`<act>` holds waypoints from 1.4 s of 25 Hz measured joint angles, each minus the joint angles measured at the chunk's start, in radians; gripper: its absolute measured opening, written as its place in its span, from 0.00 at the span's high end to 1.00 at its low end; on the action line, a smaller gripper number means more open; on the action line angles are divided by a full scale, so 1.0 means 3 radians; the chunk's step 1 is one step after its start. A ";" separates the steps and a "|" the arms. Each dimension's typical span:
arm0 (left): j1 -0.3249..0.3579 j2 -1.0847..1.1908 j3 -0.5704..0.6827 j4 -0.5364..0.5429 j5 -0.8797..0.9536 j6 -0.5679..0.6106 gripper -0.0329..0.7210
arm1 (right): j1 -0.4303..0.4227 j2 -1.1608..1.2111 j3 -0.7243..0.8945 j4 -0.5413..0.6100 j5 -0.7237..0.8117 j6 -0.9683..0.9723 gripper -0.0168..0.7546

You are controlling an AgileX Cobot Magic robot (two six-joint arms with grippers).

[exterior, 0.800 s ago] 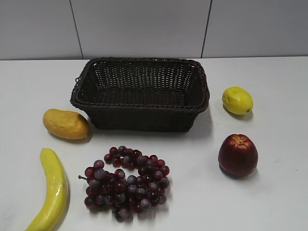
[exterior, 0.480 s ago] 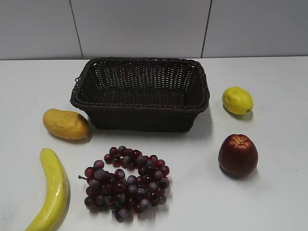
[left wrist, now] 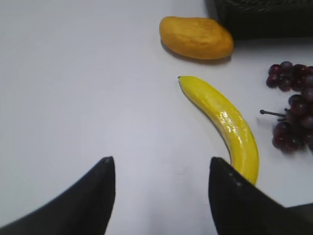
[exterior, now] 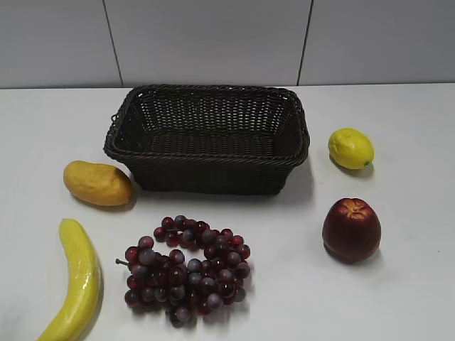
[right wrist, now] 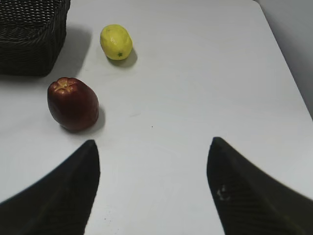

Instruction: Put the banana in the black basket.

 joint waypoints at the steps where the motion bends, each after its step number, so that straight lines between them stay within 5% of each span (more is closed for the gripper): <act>1: 0.0000 0.0128 -0.0038 0.0000 -0.0039 0.0006 0.18 | 0.0000 0.0000 0.0000 0.0000 0.0000 0.0000 0.30; 12: -0.0085 0.1215 -0.0299 -0.0177 -0.0158 -0.0070 0.20 | 0.0000 0.0000 0.0000 0.0001 0.0000 0.0000 0.30; 17: -0.0571 0.1567 -0.0303 0.0070 -0.0269 -0.0573 0.21 | 0.0000 0.0000 0.0000 0.0004 0.0000 0.0000 0.30; 25: -0.1494 0.2250 -0.0313 0.0816 -0.0590 -0.2279 0.21 | 0.0000 0.0000 0.0000 0.0007 0.0000 0.0000 0.30; 35: -0.2026 0.3131 -0.0314 0.0946 -0.1030 -0.2786 0.21 | 0.0000 0.0000 0.0000 0.0007 0.0000 0.0000 0.30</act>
